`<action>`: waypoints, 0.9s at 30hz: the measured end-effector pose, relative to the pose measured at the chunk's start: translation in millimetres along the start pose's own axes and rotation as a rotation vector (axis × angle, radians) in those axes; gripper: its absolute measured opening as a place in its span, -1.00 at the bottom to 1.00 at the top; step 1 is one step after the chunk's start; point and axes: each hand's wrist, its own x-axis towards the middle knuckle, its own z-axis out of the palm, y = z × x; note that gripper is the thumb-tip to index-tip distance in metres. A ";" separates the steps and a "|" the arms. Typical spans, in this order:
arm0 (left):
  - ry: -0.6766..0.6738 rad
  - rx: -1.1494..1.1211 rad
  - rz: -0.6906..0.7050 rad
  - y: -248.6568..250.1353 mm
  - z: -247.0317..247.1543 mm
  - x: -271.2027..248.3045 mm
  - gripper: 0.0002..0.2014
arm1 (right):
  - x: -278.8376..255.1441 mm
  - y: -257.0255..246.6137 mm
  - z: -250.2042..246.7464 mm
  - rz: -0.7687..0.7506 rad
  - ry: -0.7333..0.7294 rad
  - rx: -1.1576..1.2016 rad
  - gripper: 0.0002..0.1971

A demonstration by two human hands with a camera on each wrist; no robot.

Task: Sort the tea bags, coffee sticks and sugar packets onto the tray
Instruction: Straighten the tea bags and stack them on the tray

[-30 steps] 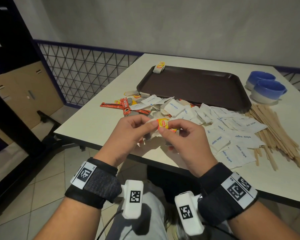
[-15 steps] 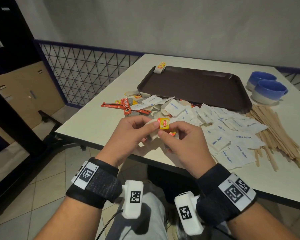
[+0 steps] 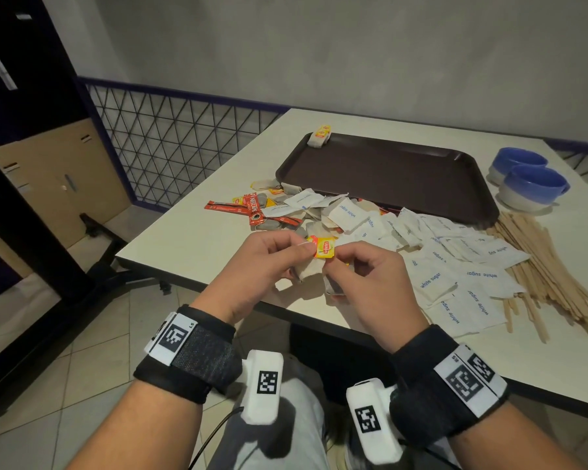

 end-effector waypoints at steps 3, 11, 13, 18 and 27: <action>-0.008 -0.016 0.003 0.3 -0.2 -0.9 -0.78 | -1.7 -4.4 -0.7 0.052 -0.009 0.070 -0.87; 0.006 0.013 0.027 -4.3 0.4 -0.6 -0.81 | -3.8 -10.5 -2.4 0.042 0.003 0.161 -0.81; -0.006 0.004 0.027 -4.8 0.0 -0.9 -0.82 | -4.2 -7.3 -2.2 0.007 0.020 0.093 -0.87; -0.001 -0.016 -0.015 -4.8 -2.4 -1.1 -0.71 | -1.9 -3.6 -2.6 0.022 0.025 0.061 -0.89; -0.011 0.014 -0.002 -6.0 -1.6 -1.8 -0.72 | -2.9 -1.5 0.2 0.001 0.016 0.050 -0.88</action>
